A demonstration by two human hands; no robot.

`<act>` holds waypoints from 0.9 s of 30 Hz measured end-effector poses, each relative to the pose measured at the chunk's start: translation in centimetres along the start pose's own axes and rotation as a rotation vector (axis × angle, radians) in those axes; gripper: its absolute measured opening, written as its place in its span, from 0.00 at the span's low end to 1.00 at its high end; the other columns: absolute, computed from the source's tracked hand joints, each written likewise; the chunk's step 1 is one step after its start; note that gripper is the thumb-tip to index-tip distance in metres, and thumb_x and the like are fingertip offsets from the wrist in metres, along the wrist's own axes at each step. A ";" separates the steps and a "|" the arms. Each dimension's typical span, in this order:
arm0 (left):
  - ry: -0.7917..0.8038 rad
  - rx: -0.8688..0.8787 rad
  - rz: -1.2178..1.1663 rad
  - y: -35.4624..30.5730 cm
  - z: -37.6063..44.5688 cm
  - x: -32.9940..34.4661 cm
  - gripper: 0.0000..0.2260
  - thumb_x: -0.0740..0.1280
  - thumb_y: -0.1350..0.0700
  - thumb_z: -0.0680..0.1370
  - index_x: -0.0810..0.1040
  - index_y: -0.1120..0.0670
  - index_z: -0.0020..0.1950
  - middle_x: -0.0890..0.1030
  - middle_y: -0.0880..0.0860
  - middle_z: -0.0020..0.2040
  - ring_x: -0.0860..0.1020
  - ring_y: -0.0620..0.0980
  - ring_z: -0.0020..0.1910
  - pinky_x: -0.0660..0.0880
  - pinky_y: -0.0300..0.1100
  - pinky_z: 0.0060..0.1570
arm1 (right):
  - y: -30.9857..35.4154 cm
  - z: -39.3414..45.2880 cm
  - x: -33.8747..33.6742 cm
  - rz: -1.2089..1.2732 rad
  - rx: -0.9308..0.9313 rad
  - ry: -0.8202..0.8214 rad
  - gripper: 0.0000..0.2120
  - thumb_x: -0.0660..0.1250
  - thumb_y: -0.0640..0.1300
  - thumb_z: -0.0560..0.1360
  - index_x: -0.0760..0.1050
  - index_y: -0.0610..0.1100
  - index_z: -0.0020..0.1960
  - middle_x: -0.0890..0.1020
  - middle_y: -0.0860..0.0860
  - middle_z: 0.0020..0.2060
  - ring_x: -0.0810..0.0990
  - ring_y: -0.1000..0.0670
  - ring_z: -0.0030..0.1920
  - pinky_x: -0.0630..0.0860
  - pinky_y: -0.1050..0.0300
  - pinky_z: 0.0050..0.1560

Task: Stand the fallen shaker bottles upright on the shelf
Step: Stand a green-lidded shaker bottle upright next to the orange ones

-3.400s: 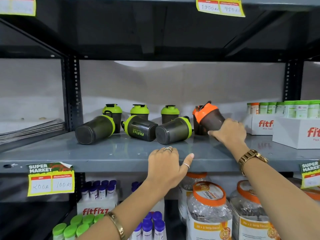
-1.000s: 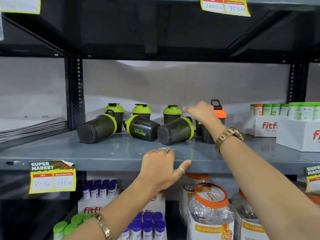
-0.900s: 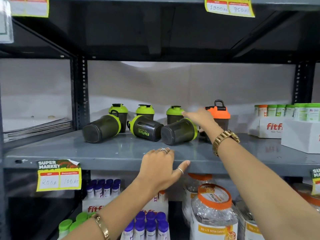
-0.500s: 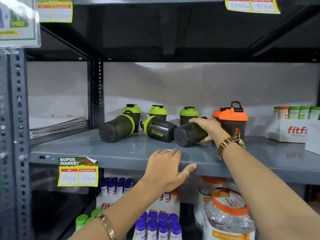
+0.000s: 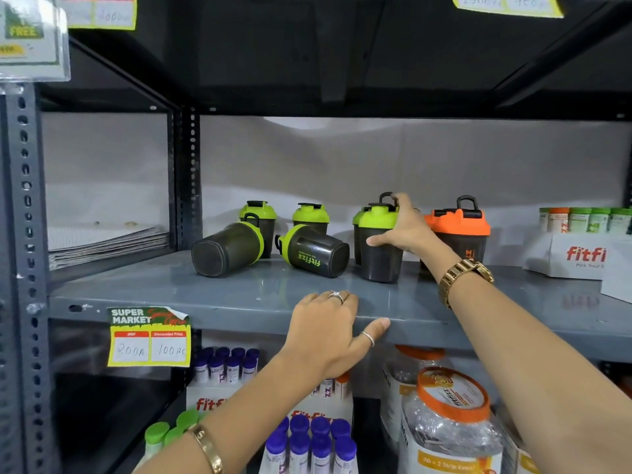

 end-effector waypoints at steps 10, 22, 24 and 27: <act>0.002 -0.019 -0.006 -0.1 -0.1 -0.1 0.29 0.46 0.36 0.74 0.75 0.57 0.42 0.81 0.54 0.39 0.77 0.54 0.40 0.70 0.45 0.40 | 2.1 -0.7 -1.6 -0.056 -0.095 -0.200 0.40 0.71 0.58 0.68 0.59 0.44 0.71 0.65 0.41 0.70 0.65 0.41 0.69 0.66 0.49 0.65; 0.021 -0.022 -0.030 0.1 -0.1 0.0 0.33 0.46 0.34 0.72 0.78 0.59 0.48 0.83 0.55 0.43 0.78 0.55 0.42 0.72 0.46 0.42 | 6.0 2.2 -1.8 -0.537 0.136 -0.173 0.21 0.68 0.47 0.72 0.74 0.37 0.61 0.77 0.42 0.61 0.77 0.42 0.61 0.76 0.52 0.54; 0.024 -0.023 -0.026 0.1 -0.1 0.0 0.34 0.46 0.33 0.72 0.78 0.59 0.49 0.83 0.55 0.45 0.78 0.55 0.44 0.72 0.47 0.45 | 6.2 2.5 -1.8 -0.566 0.134 -0.129 0.22 0.69 0.45 0.72 0.72 0.37 0.63 0.75 0.41 0.63 0.75 0.42 0.63 0.75 0.52 0.57; 0.025 -0.026 -0.019 0.0 -0.1 0.0 0.35 0.44 0.33 0.72 0.77 0.58 0.51 0.82 0.54 0.47 0.78 0.54 0.47 0.71 0.46 0.47 | 6.5 2.7 -2.2 -0.599 0.139 -0.017 0.26 0.72 0.45 0.70 0.72 0.37 0.64 0.75 0.42 0.64 0.76 0.42 0.63 0.74 0.52 0.60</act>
Point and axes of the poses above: each hand's wrist, its own z-axis towards the middle knuckle, its own x-axis out of the palm, y = z × x, the point moved 7 cm from there along z, towards the middle knuckle
